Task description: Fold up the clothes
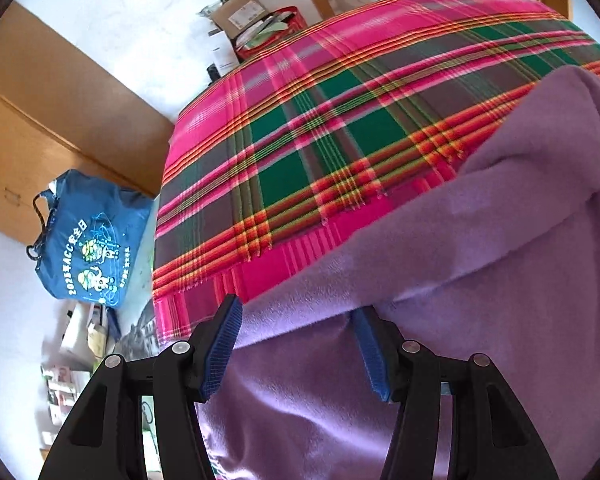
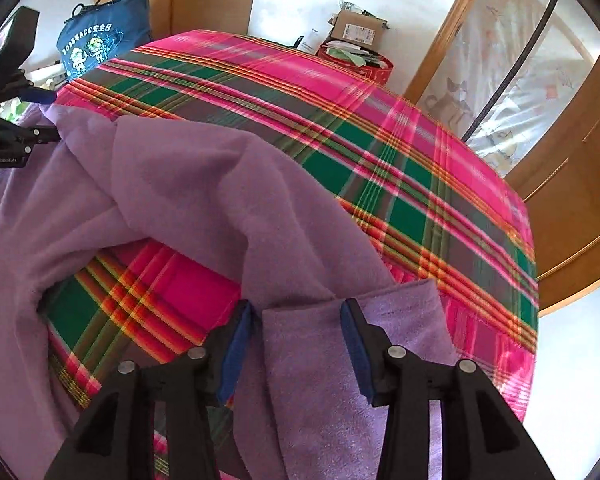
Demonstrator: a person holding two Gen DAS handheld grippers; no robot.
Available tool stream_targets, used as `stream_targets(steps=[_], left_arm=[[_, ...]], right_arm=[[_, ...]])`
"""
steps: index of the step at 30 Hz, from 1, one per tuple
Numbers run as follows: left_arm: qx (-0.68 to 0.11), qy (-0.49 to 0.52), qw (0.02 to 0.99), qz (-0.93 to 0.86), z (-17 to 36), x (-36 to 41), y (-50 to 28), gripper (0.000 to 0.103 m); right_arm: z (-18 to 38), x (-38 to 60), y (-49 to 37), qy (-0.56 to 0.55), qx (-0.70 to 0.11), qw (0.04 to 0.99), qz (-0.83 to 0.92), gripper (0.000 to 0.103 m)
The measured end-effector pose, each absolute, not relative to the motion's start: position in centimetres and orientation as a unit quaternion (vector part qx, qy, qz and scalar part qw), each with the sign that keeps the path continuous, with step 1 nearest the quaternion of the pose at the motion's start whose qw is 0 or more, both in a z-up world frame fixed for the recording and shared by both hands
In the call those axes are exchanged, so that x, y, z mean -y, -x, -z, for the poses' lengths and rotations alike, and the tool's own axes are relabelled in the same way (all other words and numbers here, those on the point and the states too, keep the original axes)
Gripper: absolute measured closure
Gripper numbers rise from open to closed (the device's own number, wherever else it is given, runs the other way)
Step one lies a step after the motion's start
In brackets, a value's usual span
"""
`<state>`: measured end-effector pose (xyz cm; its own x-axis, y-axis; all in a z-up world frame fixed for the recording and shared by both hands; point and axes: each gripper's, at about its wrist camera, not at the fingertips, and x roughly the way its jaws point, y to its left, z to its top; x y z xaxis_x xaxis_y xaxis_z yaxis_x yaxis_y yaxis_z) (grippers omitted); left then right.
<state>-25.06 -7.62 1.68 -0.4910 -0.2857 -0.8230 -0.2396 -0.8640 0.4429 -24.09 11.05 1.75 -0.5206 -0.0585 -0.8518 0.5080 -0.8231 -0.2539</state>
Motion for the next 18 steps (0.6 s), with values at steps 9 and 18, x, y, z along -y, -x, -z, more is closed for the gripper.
stream_targets(steps=[9,18], left_arm=[[0.219,-0.505,0.014,0.835,-1.9,8.2,25.6,0.043],[0.187,-0.503,0.034,0.843,-2.2,9.2,26.0,0.051]], right_arm=[[-2.6,-11.5,24.6,-0.434,-0.243,0.142,0.856,0.089],[-8.5,-13.5,23.3,-0.407,-0.175,0.143,0.885,0.09]])
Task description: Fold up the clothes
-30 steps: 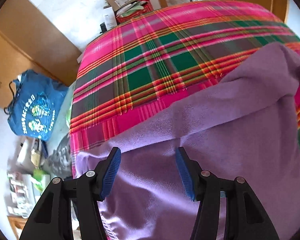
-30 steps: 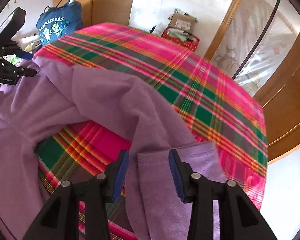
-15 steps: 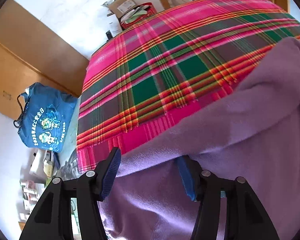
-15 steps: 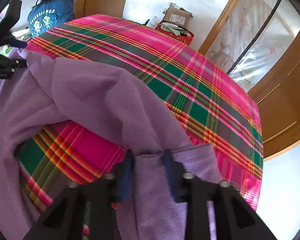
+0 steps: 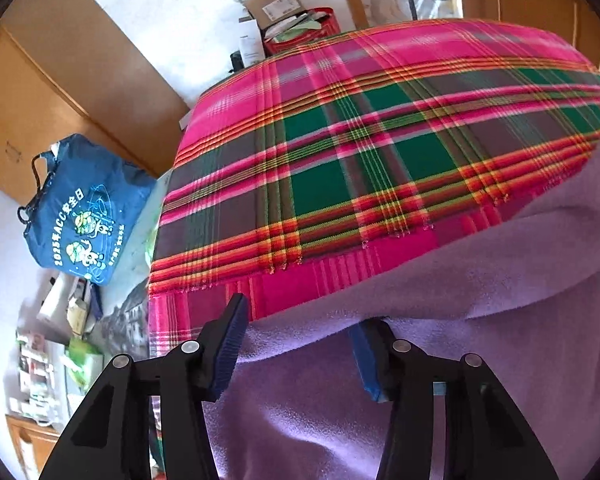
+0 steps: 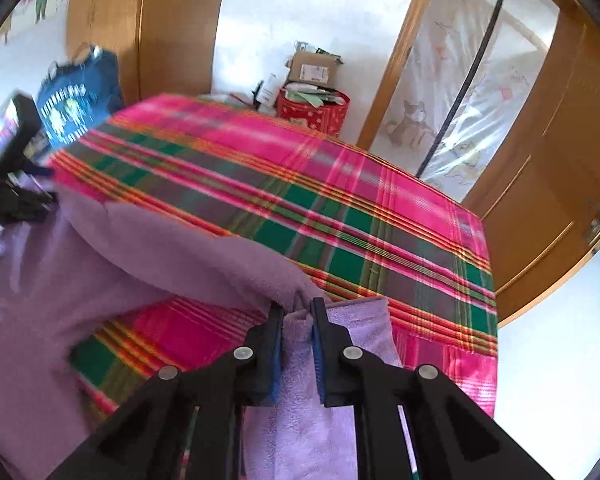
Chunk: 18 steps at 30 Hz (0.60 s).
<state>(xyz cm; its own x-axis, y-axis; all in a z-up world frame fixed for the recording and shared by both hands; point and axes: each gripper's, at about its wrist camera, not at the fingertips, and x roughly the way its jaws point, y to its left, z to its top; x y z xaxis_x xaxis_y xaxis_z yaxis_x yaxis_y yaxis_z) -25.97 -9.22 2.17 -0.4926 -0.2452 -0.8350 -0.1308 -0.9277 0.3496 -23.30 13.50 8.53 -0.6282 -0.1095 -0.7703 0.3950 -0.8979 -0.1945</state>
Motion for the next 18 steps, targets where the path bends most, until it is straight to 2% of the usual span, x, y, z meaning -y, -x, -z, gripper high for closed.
stream_targets(steps=[8,18], left_arm=[[0.176,-0.483,0.036,0.857,-2.7,9.3,25.6,0.051],[0.135,-0.487,0.074,0.86,-2.6,13.0,27.4,0.051]], right_arm=[[-12.0,-14.0,24.6,-0.447,-0.113,0.156,0.874,0.09],[-7.2,-12.9,31.5,-0.48,-0.136,0.085,0.862,0.088]])
